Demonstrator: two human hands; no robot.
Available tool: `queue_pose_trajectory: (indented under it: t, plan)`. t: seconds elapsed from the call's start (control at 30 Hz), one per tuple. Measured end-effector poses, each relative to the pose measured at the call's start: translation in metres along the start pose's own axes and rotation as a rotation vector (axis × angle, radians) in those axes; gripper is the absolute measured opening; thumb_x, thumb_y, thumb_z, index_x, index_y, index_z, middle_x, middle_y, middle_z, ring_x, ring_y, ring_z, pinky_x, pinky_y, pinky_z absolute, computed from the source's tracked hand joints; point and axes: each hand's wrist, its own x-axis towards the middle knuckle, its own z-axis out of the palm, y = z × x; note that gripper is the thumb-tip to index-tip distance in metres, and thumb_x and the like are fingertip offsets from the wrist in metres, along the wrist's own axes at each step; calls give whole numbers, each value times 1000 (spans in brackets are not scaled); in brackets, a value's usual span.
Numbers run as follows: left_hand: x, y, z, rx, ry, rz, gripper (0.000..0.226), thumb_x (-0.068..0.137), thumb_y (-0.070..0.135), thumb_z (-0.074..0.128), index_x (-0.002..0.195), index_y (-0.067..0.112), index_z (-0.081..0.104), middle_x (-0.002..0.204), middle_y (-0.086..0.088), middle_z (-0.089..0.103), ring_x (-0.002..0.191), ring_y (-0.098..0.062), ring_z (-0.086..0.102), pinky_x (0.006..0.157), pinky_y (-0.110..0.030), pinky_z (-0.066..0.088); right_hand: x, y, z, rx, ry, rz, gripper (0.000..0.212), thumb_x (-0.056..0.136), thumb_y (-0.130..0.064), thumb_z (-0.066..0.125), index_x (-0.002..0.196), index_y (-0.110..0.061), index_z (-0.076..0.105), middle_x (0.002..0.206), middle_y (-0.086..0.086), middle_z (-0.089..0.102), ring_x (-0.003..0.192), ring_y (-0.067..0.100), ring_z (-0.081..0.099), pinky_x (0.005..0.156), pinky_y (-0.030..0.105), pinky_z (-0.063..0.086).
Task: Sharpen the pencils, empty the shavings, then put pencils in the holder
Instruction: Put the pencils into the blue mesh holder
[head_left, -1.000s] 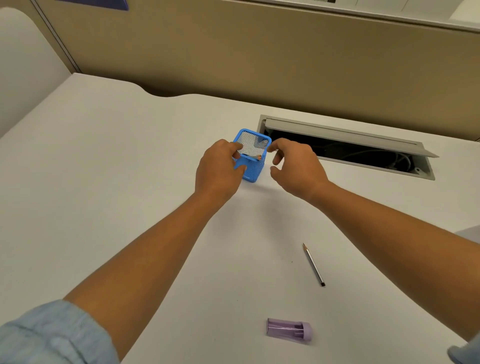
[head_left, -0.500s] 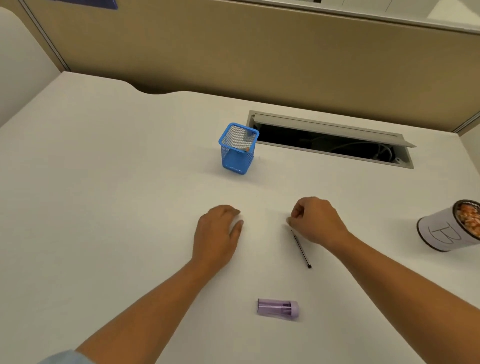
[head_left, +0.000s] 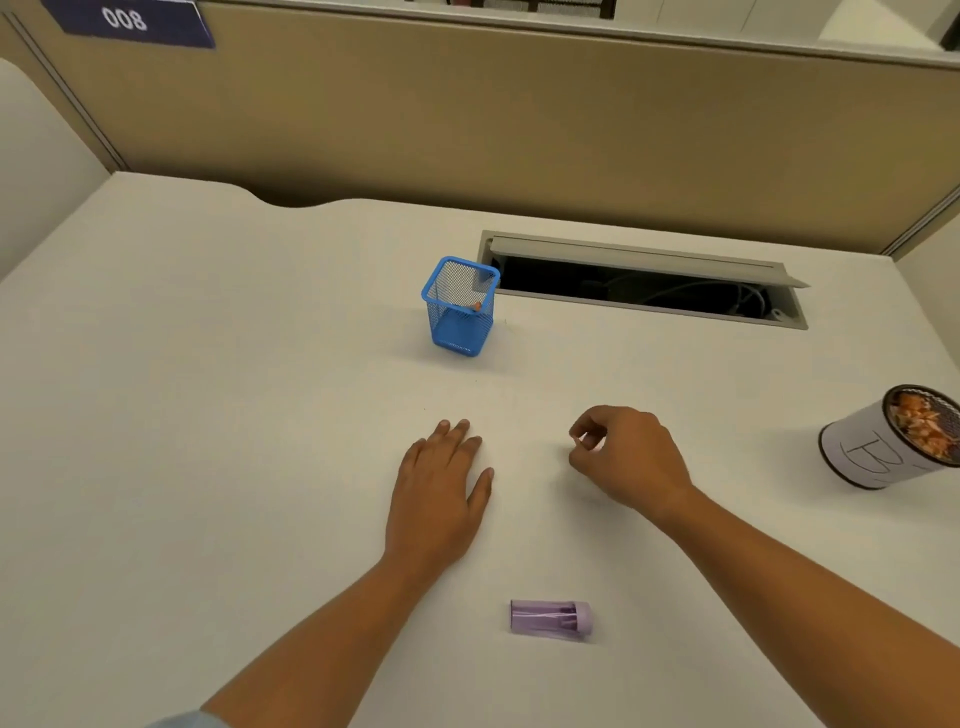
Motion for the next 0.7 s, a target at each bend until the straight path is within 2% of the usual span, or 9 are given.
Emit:
queue_pose_trajectory:
  t: [0.1,0.2,0.4,0.47,0.57,0.63,0.7]
  plan:
    - [0,0,-1,-5,0,-3,42,97,41,50,134,21,57,149,2,49,142,-18,38,116,-39,29,15,-29,-22,116,64,-81,12,75,-22,72,80,-32,68,78,-15,70,66,7,66,60,23,50]
    - [0,1,-1,-7,2,-6,43,97,43,49,134,22,57,149,2,50,141,-17,39,115,-38,29,35,-65,-43,179,153,-181,13,78,-20,77,82,-27,68,79,-10,70,70,6,66,60,19,49]
    - [1,-1,1,-9,32,6,41,95,40,55,130,19,60,146,0,54,139,-19,43,113,-40,36,75,-128,-58,301,274,-394,8,83,-21,73,78,-27,72,66,-20,67,57,-6,62,51,4,43]
    - [1,-1,2,-9,40,9,41,94,39,55,129,19,61,145,0,54,138,-19,44,112,-40,37,85,-137,-53,307,304,-415,9,84,-20,71,80,-27,73,67,-22,67,61,-8,64,55,7,48]
    - [2,-2,3,-3,47,16,40,94,41,54,128,20,61,144,1,55,138,-19,44,112,-40,36,99,-144,-40,232,315,-421,8,86,-22,68,87,-24,75,74,-16,70,72,3,69,64,22,59]
    - [3,-3,4,0,46,18,41,94,41,52,127,20,61,143,1,55,138,-19,44,112,-40,36,105,-143,-30,164,313,-408,7,86,-24,68,88,-24,75,80,-11,74,75,7,69,65,29,61]
    - [3,-3,4,7,44,16,41,94,42,50,128,20,61,144,1,55,138,-19,44,112,-39,35,109,-141,-22,107,300,-391,6,85,-27,70,89,-26,74,85,-8,76,77,8,68,66,30,61]
